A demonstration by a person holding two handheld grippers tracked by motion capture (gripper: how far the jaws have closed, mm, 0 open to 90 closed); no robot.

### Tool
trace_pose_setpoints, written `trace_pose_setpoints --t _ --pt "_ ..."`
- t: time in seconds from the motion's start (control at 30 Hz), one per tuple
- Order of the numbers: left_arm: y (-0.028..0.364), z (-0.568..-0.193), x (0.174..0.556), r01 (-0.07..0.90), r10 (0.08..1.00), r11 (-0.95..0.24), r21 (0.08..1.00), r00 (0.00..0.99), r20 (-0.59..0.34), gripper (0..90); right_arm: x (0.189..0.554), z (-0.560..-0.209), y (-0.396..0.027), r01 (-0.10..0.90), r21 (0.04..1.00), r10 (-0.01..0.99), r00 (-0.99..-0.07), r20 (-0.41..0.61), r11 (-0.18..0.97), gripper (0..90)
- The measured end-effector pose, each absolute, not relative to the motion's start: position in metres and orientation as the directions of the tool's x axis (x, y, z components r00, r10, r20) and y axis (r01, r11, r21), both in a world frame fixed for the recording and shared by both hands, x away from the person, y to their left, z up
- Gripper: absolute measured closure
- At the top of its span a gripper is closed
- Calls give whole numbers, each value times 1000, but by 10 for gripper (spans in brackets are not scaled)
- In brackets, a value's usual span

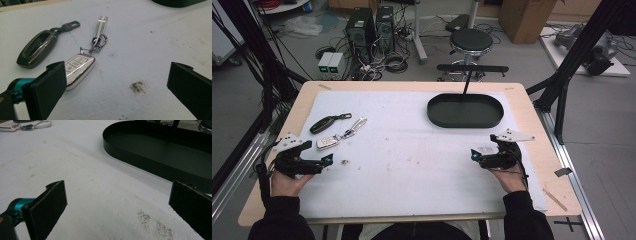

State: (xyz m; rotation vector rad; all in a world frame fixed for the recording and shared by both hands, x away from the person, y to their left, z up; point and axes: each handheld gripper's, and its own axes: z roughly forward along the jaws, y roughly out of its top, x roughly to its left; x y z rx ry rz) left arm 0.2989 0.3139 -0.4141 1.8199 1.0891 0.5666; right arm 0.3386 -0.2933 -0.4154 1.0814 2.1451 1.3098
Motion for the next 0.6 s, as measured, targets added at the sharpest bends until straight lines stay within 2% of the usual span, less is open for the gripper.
trace_pose_setpoints --t 0.6 --pt "315 -416 303 461 867 -197 865 494 -66 31 341 -419 -296 422 870 796 -602 58 255 8"
